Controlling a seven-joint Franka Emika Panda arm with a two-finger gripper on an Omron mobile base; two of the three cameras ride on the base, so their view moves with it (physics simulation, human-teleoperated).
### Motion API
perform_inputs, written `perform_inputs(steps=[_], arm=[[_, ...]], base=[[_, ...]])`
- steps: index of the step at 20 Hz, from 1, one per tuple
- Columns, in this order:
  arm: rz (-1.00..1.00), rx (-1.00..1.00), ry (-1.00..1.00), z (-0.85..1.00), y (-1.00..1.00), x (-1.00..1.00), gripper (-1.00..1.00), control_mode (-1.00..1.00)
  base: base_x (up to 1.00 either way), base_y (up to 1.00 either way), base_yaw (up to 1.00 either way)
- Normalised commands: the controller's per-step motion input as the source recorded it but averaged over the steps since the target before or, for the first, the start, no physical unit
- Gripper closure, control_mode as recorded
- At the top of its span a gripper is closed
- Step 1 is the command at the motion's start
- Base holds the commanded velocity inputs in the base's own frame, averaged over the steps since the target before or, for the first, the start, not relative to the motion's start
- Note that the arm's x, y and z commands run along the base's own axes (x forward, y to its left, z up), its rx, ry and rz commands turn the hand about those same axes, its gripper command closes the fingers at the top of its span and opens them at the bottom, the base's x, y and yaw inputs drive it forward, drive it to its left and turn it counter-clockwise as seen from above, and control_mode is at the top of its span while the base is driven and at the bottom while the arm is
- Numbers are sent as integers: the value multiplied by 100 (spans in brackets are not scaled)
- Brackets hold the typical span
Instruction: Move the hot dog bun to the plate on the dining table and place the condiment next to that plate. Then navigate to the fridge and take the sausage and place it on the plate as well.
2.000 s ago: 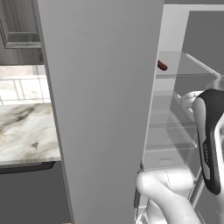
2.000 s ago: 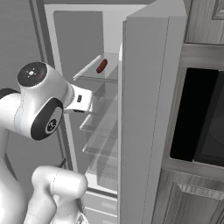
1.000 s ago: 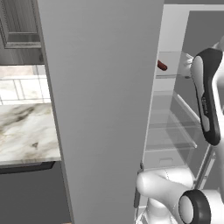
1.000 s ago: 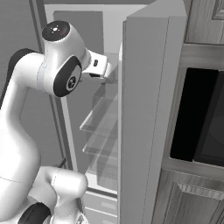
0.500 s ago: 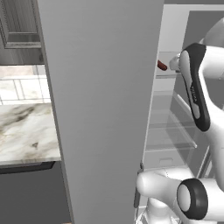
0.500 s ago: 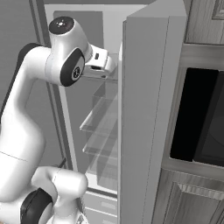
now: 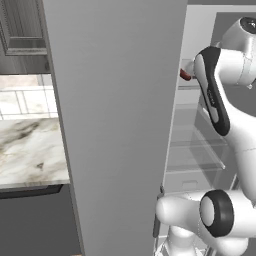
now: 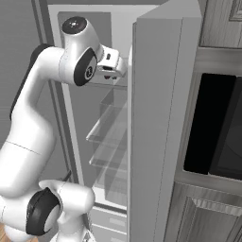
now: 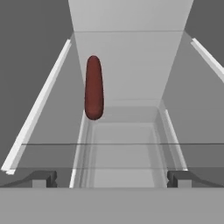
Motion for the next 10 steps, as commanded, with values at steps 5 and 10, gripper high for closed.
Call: perform_inputs(steps=[5,10], arm=[[0,0,0,-8,2,33,-100,-100],[0,0,0,-2,0,26,-100,-100]], base=[[0,0,0],[0,0,0]])
